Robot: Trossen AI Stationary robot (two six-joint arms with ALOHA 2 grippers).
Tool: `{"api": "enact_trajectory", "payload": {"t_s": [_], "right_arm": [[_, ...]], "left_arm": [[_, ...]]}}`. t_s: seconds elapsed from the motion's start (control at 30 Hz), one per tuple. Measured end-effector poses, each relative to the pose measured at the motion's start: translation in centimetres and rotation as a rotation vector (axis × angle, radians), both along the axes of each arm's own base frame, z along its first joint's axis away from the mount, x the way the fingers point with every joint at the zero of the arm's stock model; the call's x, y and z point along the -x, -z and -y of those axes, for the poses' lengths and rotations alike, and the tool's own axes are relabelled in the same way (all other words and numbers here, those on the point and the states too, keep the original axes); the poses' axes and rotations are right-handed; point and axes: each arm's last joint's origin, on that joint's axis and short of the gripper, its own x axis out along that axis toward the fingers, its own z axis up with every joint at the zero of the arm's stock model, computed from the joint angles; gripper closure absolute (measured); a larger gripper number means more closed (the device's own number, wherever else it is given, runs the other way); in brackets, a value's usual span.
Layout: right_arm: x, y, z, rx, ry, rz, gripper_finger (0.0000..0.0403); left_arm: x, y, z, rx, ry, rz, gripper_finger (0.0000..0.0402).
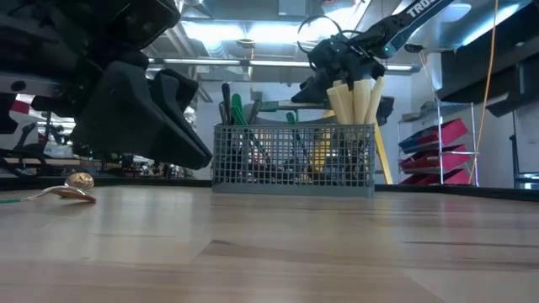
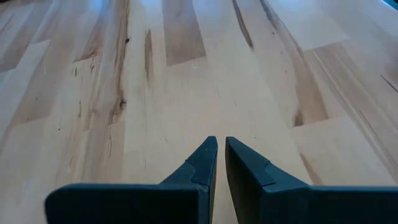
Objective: Sort silverware
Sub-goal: Put the green spoon into the gray organizer
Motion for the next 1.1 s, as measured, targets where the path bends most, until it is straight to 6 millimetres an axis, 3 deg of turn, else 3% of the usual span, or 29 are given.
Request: {"api": "enact_trajectory", "payload": {"t_s": [0.33, 0.53, 0.73, 0.83, 0.93, 1.1], "right_arm": [[0.2, 0.0, -0.1, 0.011, 0.033, -0.038, 0.0346], [0.5, -2.9, -2.0, 0.104, 0.039, 0.003, 0.0346], [0.1, -6.8, -7.4, 0.285, -0.022, 0.08, 0.0346], [-0.7, -7.8, -10.9, 0.324, -0.129, 0.128, 0.0346], [-2.0, -7.1, -14.6, 0.368, -0.291, 0.142, 0.0346], [-4.6, -4.6, -19.6, 0.457, -0.413, 0.106, 0.0346]], "left_arm": [[0.0, 0.0, 0.0, 0.001, 0.001, 0.0, 0.0384], [0.1, -0.3, 0.2, -0.023, 0.001, 0.027, 0.0384], [1.0, -2.1, -0.3, -0.004, -0.16, 0.057, 0.0388], [1.7, -3.8, -0.2, 0.077, -0.263, 0.123, 0.0388], [3.2, -5.4, 0.4, 0.077, -0.321, 0.187, 0.0389], [6.7, -6.6, 0.9, 0.054, -0.451, 0.222, 0.0389]]}}
